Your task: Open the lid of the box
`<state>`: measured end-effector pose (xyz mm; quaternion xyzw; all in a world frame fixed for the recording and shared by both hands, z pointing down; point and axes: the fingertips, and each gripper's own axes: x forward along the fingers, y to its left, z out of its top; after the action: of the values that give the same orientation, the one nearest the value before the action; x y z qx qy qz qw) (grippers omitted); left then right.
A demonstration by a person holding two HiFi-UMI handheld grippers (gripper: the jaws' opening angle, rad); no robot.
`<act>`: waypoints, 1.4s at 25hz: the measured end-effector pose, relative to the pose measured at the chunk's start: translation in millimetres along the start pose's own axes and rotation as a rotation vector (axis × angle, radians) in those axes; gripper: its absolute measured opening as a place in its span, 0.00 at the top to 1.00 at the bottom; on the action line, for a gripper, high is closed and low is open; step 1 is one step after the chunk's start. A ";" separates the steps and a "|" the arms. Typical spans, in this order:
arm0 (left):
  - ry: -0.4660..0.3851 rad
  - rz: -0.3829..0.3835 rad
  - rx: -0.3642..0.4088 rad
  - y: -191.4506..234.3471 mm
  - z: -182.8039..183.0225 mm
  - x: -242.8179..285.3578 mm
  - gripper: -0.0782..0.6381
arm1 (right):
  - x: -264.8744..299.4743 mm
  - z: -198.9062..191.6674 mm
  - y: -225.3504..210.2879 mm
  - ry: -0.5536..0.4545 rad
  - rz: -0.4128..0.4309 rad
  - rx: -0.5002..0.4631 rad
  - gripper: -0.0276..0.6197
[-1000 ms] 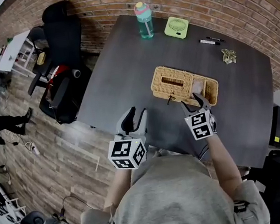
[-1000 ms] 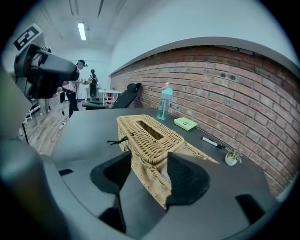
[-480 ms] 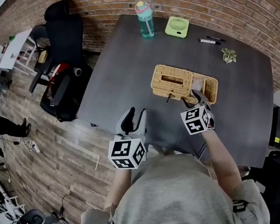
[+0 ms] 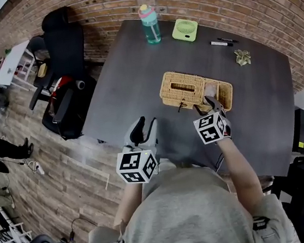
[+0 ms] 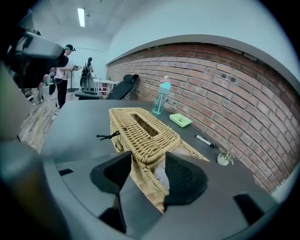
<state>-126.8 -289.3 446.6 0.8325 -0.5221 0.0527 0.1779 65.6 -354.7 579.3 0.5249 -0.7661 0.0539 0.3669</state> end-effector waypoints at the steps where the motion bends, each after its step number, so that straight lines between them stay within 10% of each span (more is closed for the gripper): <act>1: 0.000 -0.003 0.000 0.1 0.5 1.1 0.66 | -0.8 1.2 -0.2 -0.003 -0.001 0.001 0.61; 35: 0.010 -0.058 0.019 10.0 11.7 35.8 0.66 | -30.4 89.0 -57.2 -0.194 -0.006 0.001 0.74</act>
<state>-120.7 -327.8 447.9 0.8486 -0.4965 0.0566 0.1740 74.4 -398.4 478.7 0.5300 -0.7966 0.0021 0.2907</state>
